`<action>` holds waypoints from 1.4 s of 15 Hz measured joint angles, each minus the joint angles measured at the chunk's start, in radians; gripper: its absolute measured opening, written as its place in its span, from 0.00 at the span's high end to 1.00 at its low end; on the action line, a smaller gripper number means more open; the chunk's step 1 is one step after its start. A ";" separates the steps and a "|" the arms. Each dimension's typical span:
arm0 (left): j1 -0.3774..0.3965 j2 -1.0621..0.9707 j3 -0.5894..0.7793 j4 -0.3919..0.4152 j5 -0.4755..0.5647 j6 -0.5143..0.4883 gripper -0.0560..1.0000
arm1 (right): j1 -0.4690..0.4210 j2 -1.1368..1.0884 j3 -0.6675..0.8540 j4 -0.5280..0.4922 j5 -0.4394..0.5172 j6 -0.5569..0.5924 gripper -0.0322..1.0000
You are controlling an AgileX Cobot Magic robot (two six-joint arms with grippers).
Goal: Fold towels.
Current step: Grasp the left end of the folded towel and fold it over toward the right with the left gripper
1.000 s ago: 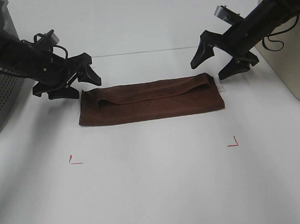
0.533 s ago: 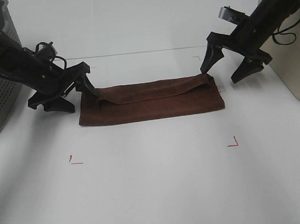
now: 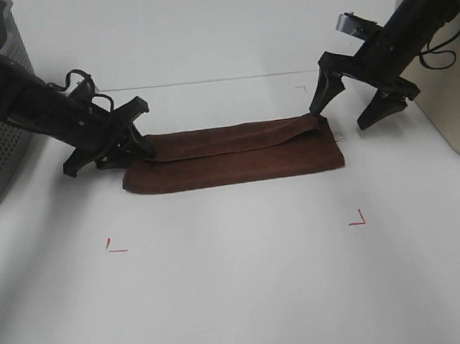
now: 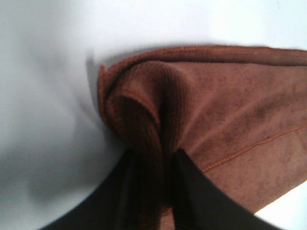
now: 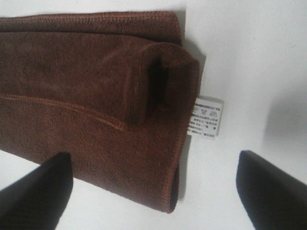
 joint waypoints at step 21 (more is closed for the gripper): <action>-0.283 0.128 -0.685 0.448 0.396 -0.563 0.91 | 0.000 0.000 0.000 -0.021 -0.005 0.000 0.13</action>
